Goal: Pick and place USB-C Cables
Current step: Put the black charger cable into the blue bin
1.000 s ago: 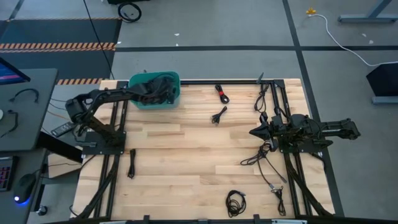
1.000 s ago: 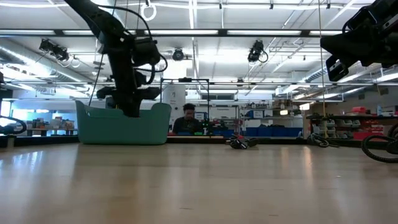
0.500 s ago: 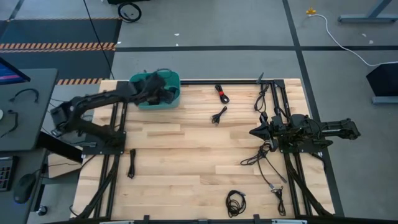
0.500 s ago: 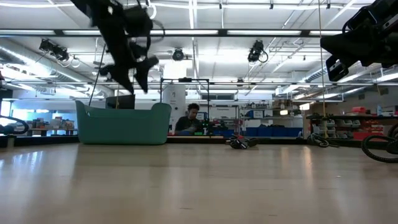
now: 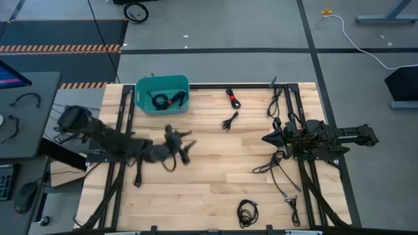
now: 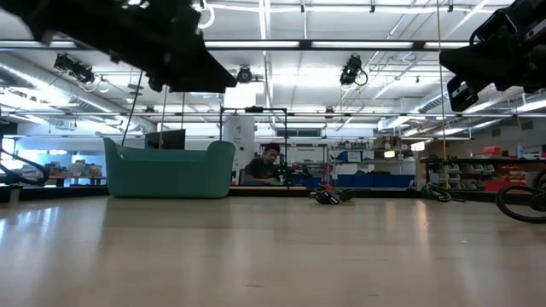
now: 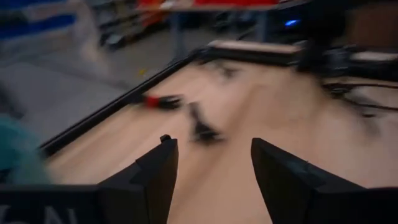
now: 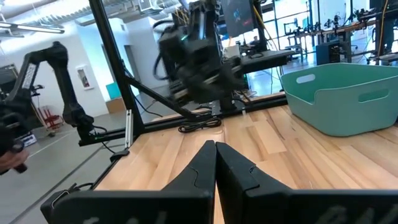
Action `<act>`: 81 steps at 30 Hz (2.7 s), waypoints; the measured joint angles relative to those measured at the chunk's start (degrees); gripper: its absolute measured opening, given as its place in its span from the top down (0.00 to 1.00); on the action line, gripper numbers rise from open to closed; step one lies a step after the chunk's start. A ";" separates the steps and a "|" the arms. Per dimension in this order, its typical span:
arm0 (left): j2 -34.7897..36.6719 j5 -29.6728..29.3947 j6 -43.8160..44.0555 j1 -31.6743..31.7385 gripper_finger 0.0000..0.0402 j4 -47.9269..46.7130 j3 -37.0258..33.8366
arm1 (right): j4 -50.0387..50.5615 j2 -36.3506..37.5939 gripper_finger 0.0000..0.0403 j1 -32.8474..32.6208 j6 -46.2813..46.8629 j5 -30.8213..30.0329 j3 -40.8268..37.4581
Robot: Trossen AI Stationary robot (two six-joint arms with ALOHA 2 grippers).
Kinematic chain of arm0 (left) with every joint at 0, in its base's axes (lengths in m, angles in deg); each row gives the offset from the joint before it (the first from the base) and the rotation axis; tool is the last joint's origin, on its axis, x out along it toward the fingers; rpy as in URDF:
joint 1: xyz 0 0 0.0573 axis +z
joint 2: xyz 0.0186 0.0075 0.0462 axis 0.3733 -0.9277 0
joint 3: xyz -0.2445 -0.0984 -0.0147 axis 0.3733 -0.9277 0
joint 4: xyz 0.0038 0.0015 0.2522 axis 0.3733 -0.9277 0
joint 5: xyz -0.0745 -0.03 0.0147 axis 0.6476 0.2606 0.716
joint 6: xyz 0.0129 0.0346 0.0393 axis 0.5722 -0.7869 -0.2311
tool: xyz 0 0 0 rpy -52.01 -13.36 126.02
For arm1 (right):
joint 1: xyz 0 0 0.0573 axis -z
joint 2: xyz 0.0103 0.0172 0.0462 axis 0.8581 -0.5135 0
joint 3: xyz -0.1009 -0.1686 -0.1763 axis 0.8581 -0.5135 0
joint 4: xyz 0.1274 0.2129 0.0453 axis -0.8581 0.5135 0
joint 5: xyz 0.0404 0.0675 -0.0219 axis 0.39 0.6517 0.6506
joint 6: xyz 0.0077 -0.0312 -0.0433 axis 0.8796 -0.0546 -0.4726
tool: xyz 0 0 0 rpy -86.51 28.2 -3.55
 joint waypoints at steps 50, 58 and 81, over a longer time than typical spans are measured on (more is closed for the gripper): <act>-26.25 -2.05 4.19 -3.18 0.57 10.68 16.43 | -16.03 -51.54 0.88 -29.72 9.40 -7.98 15.01; -26.25 -2.05 5.00 -3.18 0.57 10.46 16.43 | -14.83 -70.34 0.70 -33.36 9.75 -3.39 27.55; -26.23 -5.22 20.53 -13.44 0.57 4.77 16.40 | 31.42 -108.16 0.51 -43.78 26.10 -15.76 64.02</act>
